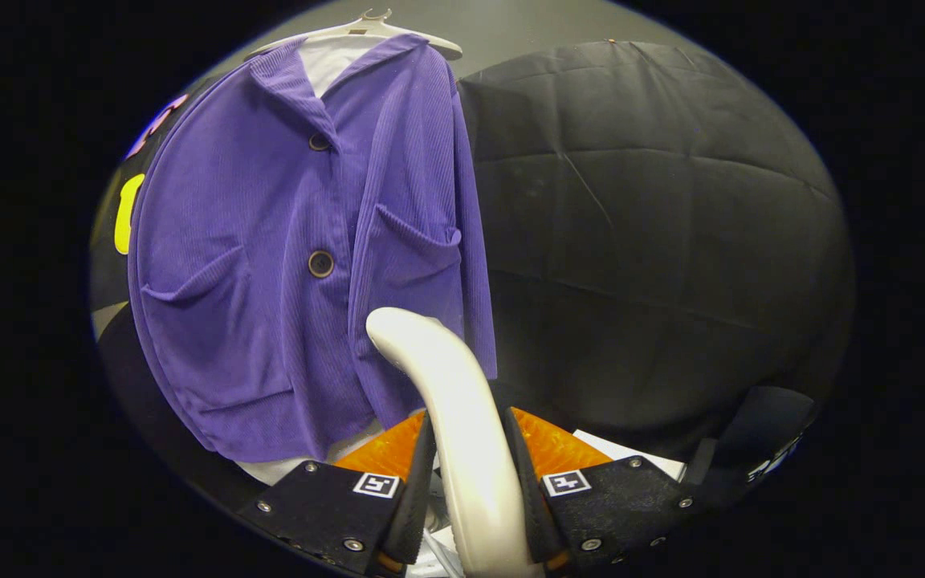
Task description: Iron the clothes twice with a garment steamer, once on the left side and once on the right side.
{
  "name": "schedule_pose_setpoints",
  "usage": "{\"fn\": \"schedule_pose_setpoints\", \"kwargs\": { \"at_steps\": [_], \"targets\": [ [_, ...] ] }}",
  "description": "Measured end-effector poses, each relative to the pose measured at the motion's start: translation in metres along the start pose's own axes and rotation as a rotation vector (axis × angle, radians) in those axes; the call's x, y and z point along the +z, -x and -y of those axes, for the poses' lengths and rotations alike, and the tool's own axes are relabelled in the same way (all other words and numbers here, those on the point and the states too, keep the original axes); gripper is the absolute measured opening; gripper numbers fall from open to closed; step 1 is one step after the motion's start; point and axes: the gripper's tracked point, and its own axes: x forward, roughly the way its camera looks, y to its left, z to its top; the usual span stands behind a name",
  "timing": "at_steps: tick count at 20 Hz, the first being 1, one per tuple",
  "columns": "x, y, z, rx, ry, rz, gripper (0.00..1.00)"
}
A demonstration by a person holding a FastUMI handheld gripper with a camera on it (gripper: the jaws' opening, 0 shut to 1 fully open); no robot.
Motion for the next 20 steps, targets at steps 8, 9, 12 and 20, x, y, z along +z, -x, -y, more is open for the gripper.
{"fn": "schedule_pose_setpoints", "kwargs": {
  "at_steps": [8,9,12,20],
  "targets": [
    [-0.035,0.021,0.0,0.026,0.013,-0.046,0.51],
    [-0.033,0.028,0.001,0.032,0.017,-0.039,0.5],
    [-0.021,0.06,0.004,0.052,0.02,0.004,0.5],
    [0.031,0.179,0.004,0.159,-0.026,0.172,0.51]
  ]
}}
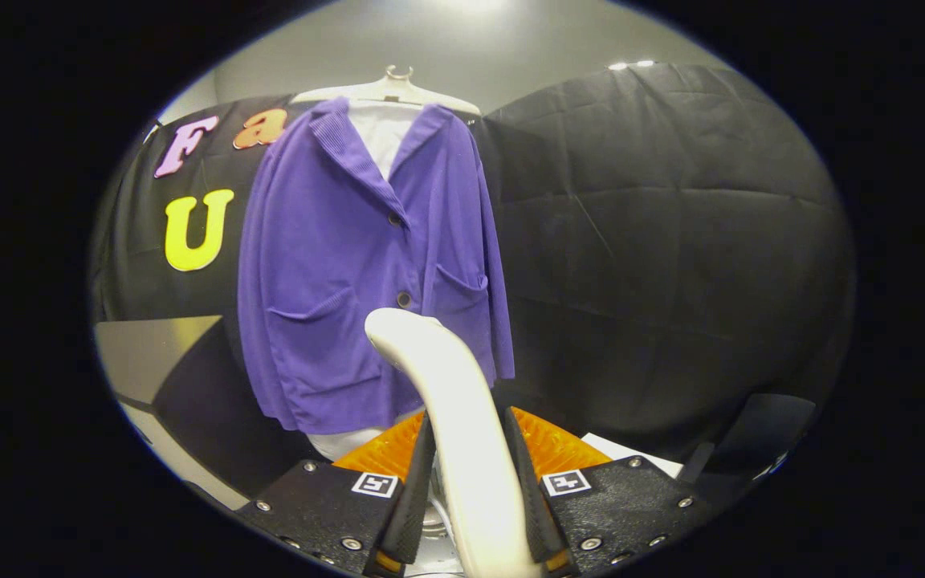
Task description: Iron the clothes twice with a garment steamer, once on the left side and once on the right side.
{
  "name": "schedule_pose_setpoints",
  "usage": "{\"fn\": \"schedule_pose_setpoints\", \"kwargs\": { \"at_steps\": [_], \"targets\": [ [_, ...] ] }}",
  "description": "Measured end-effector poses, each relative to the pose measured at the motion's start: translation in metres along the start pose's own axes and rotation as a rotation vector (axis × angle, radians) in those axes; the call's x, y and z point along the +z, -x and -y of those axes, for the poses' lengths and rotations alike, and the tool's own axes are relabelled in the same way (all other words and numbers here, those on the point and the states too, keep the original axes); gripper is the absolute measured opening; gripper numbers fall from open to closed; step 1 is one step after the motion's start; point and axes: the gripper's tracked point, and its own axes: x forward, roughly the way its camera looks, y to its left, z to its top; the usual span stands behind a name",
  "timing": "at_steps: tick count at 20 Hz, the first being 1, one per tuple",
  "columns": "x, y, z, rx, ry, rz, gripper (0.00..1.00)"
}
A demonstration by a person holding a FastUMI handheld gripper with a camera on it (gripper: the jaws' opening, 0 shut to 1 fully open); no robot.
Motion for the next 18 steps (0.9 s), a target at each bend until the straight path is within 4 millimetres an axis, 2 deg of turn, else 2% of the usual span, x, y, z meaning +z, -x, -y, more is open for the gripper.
{"fn": "schedule_pose_setpoints", "kwargs": {
  "at_steps": [5,11,13,14,15,17,18],
  "targets": [
    [0.023,0.063,-0.014,0.091,-0.019,0.057,0.51],
    [0.027,0.149,-0.03,0.207,-0.024,0.087,0.51],
    [0.033,0.173,-0.03,0.193,0.079,0.115,0.5],
    [0.033,0.183,-0.025,0.155,0.168,0.127,0.48],
    [0.032,0.192,-0.028,0.15,0.215,0.134,0.45],
    [0.024,0.212,-0.048,0.214,0.144,0.126,0.45],
    [0.021,0.221,-0.049,0.229,0.106,0.118,0.45]
  ]
}}
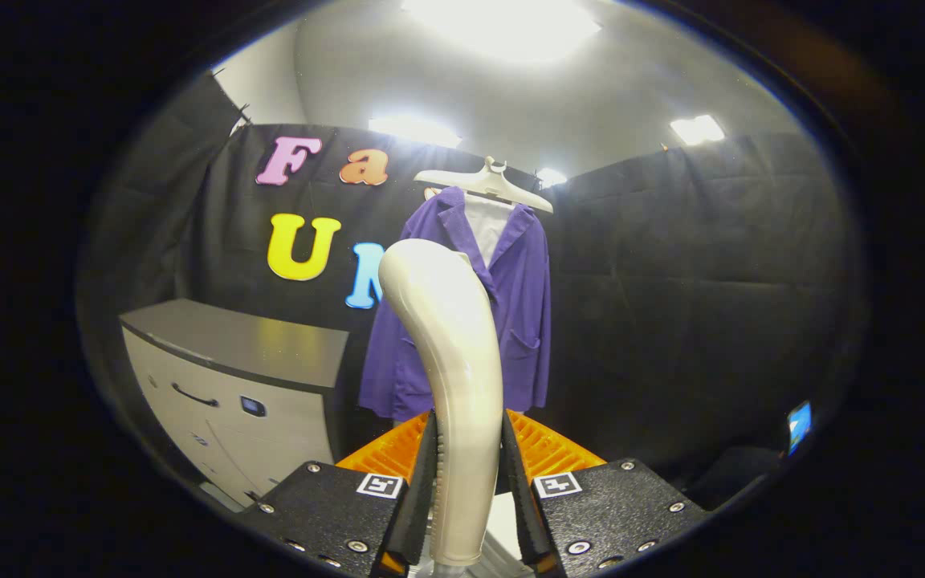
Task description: Iron the clothes twice with a garment steamer, once on the left side and once on the right side.
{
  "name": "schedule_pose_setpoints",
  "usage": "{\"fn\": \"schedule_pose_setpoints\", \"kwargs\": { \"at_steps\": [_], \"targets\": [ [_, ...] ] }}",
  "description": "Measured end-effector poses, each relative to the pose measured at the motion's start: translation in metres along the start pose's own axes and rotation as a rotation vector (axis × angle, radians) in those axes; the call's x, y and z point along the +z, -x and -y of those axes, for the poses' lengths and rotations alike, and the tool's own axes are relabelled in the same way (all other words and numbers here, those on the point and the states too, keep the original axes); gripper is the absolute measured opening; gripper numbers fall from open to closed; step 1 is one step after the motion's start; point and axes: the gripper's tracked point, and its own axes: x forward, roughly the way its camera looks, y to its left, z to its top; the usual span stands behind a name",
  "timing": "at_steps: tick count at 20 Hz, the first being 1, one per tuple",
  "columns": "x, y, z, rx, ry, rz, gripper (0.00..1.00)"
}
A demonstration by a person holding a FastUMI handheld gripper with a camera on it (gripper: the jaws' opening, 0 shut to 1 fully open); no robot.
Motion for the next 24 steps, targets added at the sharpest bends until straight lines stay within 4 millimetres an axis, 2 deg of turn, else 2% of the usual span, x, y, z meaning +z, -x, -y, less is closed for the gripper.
{"fn": "schedule_pose_setpoints", "kwargs": {
  "at_steps": [2,3,11,15,24],
  "targets": [
    [0.003,0.011,0.0,-0.031,0.001,-0.002,0.44],
    [0.004,0.024,-0.003,-0.034,0.013,0.001,0.44],
    [0.031,0.094,-0.054,0.023,-0.024,0.082,0.43],
    [0.029,0.109,-0.062,0.019,-0.011,0.084,0.43],
    [0.022,0.111,-0.059,0.012,-0.042,0.075,0.43]
  ]
}}
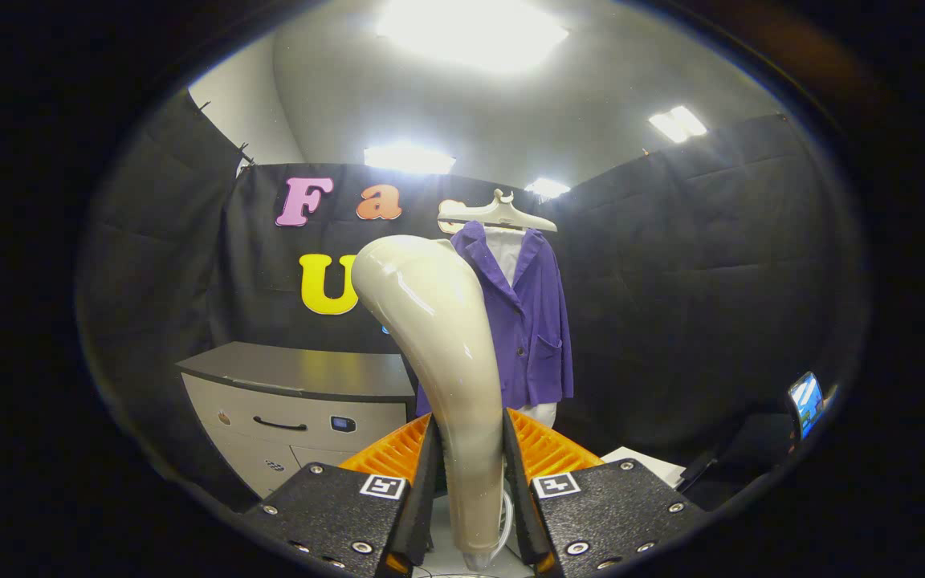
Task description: Iron the clothes twice with a garment steamer, once on the left side and once on the right side.
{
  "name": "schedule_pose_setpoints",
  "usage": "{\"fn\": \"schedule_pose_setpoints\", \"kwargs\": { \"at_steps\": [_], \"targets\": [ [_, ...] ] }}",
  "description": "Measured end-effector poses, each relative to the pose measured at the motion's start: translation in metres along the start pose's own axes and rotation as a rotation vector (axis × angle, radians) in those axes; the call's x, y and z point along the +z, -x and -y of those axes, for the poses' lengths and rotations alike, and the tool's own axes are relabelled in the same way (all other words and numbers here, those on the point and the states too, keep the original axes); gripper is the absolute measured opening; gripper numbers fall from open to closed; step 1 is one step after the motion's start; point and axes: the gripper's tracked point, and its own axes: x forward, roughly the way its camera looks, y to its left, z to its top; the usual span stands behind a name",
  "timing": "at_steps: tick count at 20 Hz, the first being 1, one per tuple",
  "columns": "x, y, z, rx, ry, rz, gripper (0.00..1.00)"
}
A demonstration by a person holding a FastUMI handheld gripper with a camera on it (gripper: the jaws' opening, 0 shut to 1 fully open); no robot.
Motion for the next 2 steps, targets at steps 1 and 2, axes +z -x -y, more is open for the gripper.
{"fn": "schedule_pose_setpoints", "kwargs": {
  "at_steps": [1,2],
  "targets": [
    [0.0001,-0.0008,0.0,-0.001,0.001,0.001,0.43],
    [-0.0007,-0.0012,0.0002,-0.001,0.003,0.0,0.43]
  ]
}}
